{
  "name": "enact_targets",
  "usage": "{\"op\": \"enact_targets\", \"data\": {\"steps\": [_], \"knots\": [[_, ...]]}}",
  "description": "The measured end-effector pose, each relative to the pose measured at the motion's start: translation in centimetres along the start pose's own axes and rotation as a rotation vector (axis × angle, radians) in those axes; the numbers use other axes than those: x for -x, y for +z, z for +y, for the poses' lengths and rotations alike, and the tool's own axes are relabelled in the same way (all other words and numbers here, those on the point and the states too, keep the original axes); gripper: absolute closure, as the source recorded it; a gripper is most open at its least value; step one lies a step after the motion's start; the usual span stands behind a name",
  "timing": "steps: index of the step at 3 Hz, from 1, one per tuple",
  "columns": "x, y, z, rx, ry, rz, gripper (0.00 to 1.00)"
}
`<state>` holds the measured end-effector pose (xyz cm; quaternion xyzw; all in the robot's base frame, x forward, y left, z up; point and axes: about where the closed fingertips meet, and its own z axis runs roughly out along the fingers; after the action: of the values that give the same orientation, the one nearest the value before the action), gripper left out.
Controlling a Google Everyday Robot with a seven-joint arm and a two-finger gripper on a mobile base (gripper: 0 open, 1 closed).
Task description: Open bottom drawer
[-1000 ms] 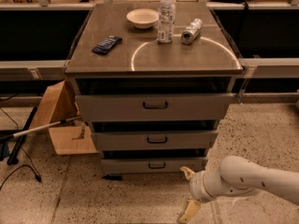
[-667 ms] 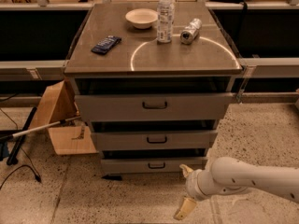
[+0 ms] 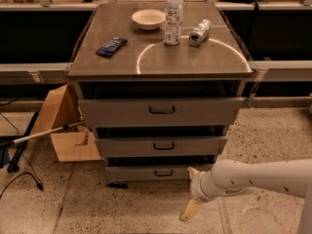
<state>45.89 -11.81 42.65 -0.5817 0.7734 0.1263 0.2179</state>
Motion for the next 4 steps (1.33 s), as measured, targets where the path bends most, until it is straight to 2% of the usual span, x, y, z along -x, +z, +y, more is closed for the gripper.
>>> {"op": "enact_targets", "data": {"steps": [1,2,3,4], "knots": [[0.1,-0.1,-0.1,0.011,0.001,-0.02,0.0],[0.1,-0.2,-0.4,0.04,0.011,-0.076,0.0],[-0.9,-0.7,-1.9,0.05,0.029,-0.118,0.0],[-1.5,-0.9,-3.2,0.048,0.04,-0.132,0.0]]}}
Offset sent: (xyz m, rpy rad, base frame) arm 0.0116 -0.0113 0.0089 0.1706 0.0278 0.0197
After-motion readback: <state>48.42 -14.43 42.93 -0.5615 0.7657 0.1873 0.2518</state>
